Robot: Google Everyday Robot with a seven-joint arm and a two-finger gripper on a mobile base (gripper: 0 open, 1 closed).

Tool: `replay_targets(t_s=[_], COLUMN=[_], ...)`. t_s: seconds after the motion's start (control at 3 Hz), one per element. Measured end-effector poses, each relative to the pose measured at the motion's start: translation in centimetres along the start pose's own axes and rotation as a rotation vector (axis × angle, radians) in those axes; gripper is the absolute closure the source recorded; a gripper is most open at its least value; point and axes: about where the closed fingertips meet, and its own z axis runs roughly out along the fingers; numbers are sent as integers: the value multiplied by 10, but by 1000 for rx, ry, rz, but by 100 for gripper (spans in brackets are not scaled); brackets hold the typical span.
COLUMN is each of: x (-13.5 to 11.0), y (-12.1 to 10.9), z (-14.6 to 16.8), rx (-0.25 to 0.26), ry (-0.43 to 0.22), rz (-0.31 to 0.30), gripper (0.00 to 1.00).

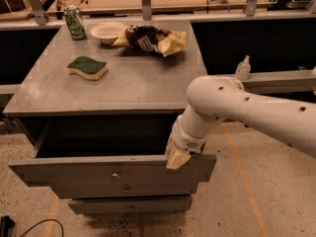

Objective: Open top drawer

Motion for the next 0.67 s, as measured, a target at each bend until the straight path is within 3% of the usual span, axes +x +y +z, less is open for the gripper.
replay_targets(t_s=[0.33, 0.67], x=[-8, -7], y=[4, 4], z=[-20, -19], rx=[-38, -39], ry=[-1, -2], rz=[12, 12], gripper=[69, 45])
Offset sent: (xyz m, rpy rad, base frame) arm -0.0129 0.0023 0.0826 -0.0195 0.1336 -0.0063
